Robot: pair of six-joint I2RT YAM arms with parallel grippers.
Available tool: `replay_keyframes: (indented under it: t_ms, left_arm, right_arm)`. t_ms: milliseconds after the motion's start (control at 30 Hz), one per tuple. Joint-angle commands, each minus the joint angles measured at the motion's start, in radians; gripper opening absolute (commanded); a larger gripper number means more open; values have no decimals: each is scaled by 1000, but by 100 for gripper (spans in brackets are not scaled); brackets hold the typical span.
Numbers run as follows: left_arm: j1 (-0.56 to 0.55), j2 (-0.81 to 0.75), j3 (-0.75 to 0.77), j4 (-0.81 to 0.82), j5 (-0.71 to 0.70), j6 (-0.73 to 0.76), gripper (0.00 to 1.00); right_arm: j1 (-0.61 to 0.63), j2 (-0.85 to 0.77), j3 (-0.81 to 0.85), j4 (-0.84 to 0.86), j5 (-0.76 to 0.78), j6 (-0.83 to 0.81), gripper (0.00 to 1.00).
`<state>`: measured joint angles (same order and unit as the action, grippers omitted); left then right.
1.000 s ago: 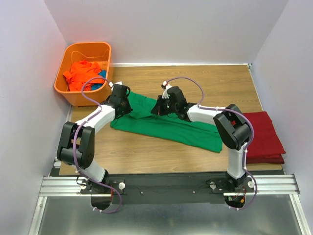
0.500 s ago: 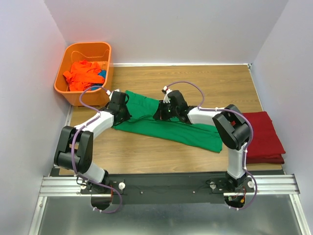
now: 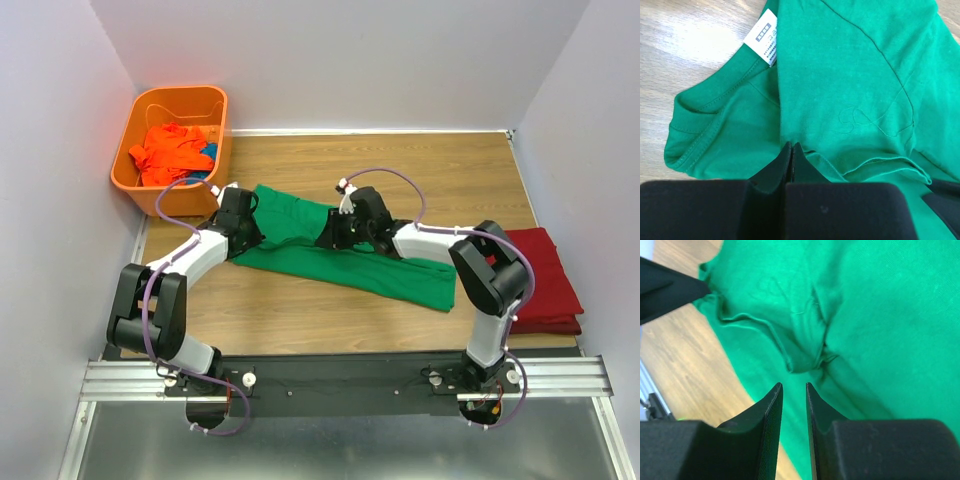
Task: Fold and stack the t-shirts
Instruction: Fold the tshirt
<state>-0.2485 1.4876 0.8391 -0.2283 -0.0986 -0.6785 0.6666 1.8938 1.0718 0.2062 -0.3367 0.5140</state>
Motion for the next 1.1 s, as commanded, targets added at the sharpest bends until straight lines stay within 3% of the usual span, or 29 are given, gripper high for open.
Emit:
replay_keyframes:
  t_ms: [0, 267, 433, 633, 933, 1067]
  left_arm:
    - [6, -30, -18, -2, -32, -4, 0]
    - [8, -39, -38, 3, -44, -6, 0]
    - [14, -46, -52, 9, -55, -16, 0]
    - [18, -53, -63, 12, -47, -21, 0]
    - [28, -98, -11, -6, -52, 2, 34]
    - [28, -104, 17, -3, -38, 8, 36]
  right_arm:
    - [7, -70, -22, -10, -4, -3, 32]
    - [7, -6, 89, -28, 79, 24, 32]
    - [7, 97, 212, -36, 47, 37, 32]
    - [8, 156, 228, -45, 13, 43, 31]
    - [28, 87, 107, -45, -12, 12, 31]
    - [33, 64, 74, -51, -31, 6, 31]
